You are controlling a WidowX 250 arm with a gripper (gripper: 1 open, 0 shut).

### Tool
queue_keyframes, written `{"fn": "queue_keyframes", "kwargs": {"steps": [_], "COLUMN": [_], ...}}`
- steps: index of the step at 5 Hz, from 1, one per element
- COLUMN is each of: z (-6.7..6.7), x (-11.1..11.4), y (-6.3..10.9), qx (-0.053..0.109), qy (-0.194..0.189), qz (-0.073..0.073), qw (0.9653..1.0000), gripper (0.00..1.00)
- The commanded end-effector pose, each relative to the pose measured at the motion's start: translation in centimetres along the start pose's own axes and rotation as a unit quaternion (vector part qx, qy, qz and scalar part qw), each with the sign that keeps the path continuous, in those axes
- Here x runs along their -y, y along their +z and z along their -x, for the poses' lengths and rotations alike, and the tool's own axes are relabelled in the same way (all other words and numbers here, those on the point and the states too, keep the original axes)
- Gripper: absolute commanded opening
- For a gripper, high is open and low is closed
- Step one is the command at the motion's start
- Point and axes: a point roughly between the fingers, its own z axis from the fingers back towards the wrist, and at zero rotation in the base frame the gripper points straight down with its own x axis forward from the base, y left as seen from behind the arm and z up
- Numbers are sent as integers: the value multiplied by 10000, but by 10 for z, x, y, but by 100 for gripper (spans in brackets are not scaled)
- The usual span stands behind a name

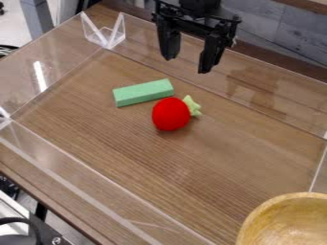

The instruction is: Move the red fruit to the right

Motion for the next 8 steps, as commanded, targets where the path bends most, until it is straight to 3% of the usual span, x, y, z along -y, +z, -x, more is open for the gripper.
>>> {"fn": "queue_keyframes", "kwargs": {"steps": [1, 2, 3, 4, 5, 7, 8], "z": [5, 8, 13, 16, 13, -5, -11], "x": [-5, -44, -93, -140, -160, -156, -150], "y": [-10, -7, -1, 5, 5, -11, -22], "qx": [-37, 170, 526, 706, 831, 954, 1069], "qy": [-188, 48, 356, 566, 672, 43, 210], "qz": [-3, -19, 62, 113, 144, 201, 192], "qw": [9998, 9998, 9980, 9958, 9942, 9952, 9939], "gripper": [100, 100, 100, 100, 100, 100, 100]}}
